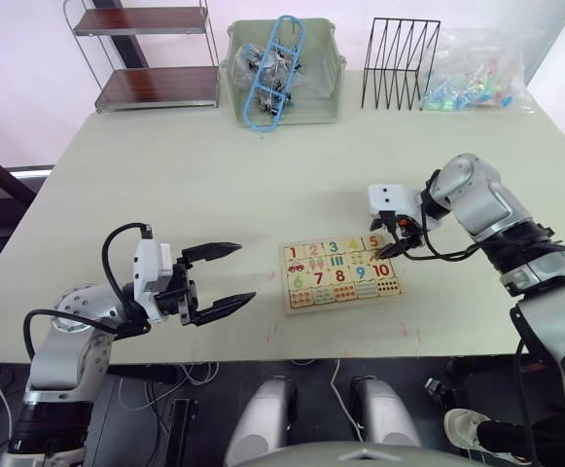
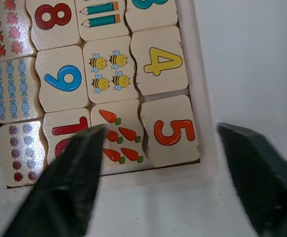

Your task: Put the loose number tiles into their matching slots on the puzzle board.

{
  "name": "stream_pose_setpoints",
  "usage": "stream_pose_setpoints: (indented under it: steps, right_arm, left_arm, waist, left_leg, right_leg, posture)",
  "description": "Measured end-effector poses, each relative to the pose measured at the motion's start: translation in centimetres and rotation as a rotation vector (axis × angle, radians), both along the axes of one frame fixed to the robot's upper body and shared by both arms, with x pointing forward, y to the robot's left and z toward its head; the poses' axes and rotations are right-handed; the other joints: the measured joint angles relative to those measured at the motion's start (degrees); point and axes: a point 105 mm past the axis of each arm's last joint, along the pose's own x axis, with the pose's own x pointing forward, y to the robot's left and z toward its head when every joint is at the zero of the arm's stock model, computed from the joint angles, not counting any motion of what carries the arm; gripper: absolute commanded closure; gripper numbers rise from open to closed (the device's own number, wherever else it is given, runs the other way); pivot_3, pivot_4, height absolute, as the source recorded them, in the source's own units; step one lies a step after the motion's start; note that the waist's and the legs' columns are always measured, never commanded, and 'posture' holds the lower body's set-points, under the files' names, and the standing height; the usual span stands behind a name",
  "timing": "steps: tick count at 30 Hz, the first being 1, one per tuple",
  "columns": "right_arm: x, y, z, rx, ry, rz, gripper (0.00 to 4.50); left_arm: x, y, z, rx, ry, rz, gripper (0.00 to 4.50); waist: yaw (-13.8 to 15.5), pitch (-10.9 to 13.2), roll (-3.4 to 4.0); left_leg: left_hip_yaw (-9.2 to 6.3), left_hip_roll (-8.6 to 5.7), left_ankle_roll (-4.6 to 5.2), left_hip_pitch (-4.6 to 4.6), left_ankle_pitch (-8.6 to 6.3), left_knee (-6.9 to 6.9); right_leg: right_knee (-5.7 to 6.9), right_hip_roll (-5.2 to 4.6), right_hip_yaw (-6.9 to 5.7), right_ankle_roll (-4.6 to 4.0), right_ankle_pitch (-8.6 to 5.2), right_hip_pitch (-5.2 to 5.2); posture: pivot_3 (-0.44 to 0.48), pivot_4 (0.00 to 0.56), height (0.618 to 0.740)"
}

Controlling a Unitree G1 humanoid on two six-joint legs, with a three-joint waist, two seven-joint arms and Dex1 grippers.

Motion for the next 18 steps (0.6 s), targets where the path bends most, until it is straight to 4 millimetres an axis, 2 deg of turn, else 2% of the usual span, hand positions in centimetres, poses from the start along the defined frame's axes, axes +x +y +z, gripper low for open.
stream_pose_setpoints:
  steps: [7,11,14,18]
  right_arm:
    - [0.1,-0.6,0.2,-0.005,-0.005,-0.017,0.07]
    - [0.2,-0.9,1.2,0.030,-0.029,-0.034,0.07]
    - [0.4,-0.9,1.9,0.086,-0.035,-0.069,0.83]
    - [0.7,-1.0,2.6,0.183,-0.055,-0.119,2.67]
  left_arm:
    - [0.1,-0.1,0.1,-0.005,-0.006,-0.002,0.00]
    - [0.3,-0.2,0.4,-0.008,-0.017,-0.006,0.00]
    - [0.4,-0.2,0.4,-0.009,-0.018,-0.005,0.00]
    - [0.3,-0.2,0.4,-0.009,-0.016,-0.009,0.00]
  waist:
    - [0.06,0.00,0.00]
    - [0.06,0.00,0.00]
    - [0.06,0.00,0.00]
    - [0.07,0.00,0.00]
  left_leg:
    - [0.00,0.00,0.00,0.00,0.00,0.00]
    - [-0.01,0.00,0.00,0.00,0.00,0.00]
    - [-0.01,0.00,0.00,0.00,0.00,-0.01]
    - [-0.01,0.00,0.01,-0.01,-0.01,-0.01]
  right_leg:
    - [0.00,-0.01,0.00,0.00,0.00,0.00]
    - [0.00,0.00,0.00,0.00,0.00,0.00]
    - [0.00,0.00,0.00,0.00,0.00,0.00]
    - [0.00,-0.01,0.00,0.00,0.00,0.01]
  posture:
    - [0.000,0.150,0.739]
    - [0.000,0.150,0.739]
    - [0.000,0.150,0.739]
    - [0.000,0.150,0.739]
